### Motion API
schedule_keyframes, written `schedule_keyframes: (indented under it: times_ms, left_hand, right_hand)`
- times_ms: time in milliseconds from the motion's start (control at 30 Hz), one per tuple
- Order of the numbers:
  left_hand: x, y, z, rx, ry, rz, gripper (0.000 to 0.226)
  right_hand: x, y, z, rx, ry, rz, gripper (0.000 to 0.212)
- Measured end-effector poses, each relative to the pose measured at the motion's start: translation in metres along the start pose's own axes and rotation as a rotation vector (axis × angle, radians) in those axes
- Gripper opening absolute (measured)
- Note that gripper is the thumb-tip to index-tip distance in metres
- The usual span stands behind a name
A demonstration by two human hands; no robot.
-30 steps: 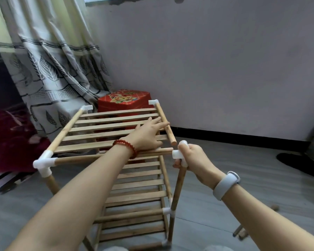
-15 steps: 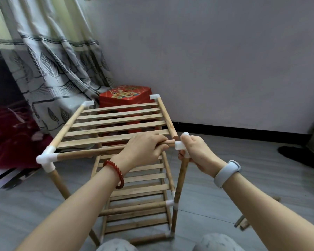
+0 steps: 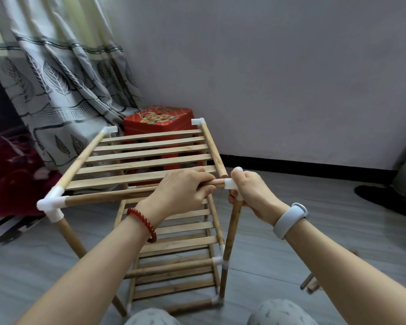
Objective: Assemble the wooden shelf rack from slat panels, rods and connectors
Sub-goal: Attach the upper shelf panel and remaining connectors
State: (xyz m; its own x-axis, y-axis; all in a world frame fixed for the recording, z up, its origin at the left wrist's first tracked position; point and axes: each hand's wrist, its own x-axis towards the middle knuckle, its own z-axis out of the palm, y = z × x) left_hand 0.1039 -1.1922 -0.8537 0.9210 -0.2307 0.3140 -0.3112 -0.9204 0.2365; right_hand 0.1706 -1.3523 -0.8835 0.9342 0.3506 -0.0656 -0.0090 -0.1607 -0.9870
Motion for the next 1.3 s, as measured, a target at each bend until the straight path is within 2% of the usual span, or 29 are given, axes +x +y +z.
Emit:
schedule_keyframes:
  times_ms: [233, 433, 500, 633, 767, 833, 867, 900, 967, 1033, 1100, 1200, 1300]
  left_hand:
    - [0.002, 0.004, -0.004, -0.015, -0.075, 0.009, 0.024]
    - [-0.001, 0.002, -0.004, -0.004, -0.05, -0.011, 0.024]
    - [-0.002, 0.006, 0.0, 0.062, -0.003, 0.003, 0.035]
    - [-0.015, 0.011, 0.009, 0.228, 0.195, 0.017, 0.054]
    - [-0.032, -0.011, 0.002, 0.203, 0.279, 0.102, 0.066]
    - [-0.044, -0.026, -0.007, 0.197, 0.283, 0.157, 0.068]
    - [-0.052, -0.034, -0.012, 0.196, 0.282, 0.16, 0.068]
    - [-0.061, -0.039, -0.016, 0.191, 0.283, 0.148, 0.067]
    - [-0.078, -0.044, -0.022, 0.211, 0.306, 0.093, 0.058]
    - [-0.092, -0.037, -0.018, 0.264, 0.343, -0.008, 0.053]
    - [-0.098, -0.021, -0.006, 0.315, 0.379, -0.138, 0.065]
    - [-0.091, -0.002, 0.007, 0.386, 0.427, -0.321, 0.079]
    - [-0.084, -0.002, 0.01, 0.305, 0.517, -0.312, 0.069]
  right_hand:
    - [0.001, -0.003, 0.002, -0.044, -0.018, 0.017, 0.032]
    - [-0.007, -0.012, 0.007, -0.316, -0.063, -0.097, 0.045]
    - [-0.01, -0.013, 0.002, -0.221, -0.163, -0.039, 0.052]
    - [-0.015, -0.01, -0.007, 0.028, -0.379, 0.142, 0.057]
    - [-0.021, -0.003, -0.013, 0.087, -0.53, 0.221, 0.053]
    - [-0.018, 0.0, -0.007, -0.102, -0.409, -0.001, 0.034]
    - [-0.016, -0.001, -0.002, -0.259, -0.292, -0.196, 0.031]
    - [-0.014, -0.004, 0.005, -0.402, -0.225, -0.399, 0.039]
    - [-0.009, -0.009, 0.023, -0.654, -0.284, -0.722, 0.057]
    - [-0.002, -0.012, 0.043, -0.948, -0.37, -0.91, 0.056]
    - [0.003, -0.015, 0.06, -1.098, -0.405, -0.962, 0.048]
    - [0.008, -0.019, 0.067, -1.099, -0.361, -1.018, 0.033]
    - [0.009, -0.021, 0.063, -1.123, -0.339, -1.016, 0.027]
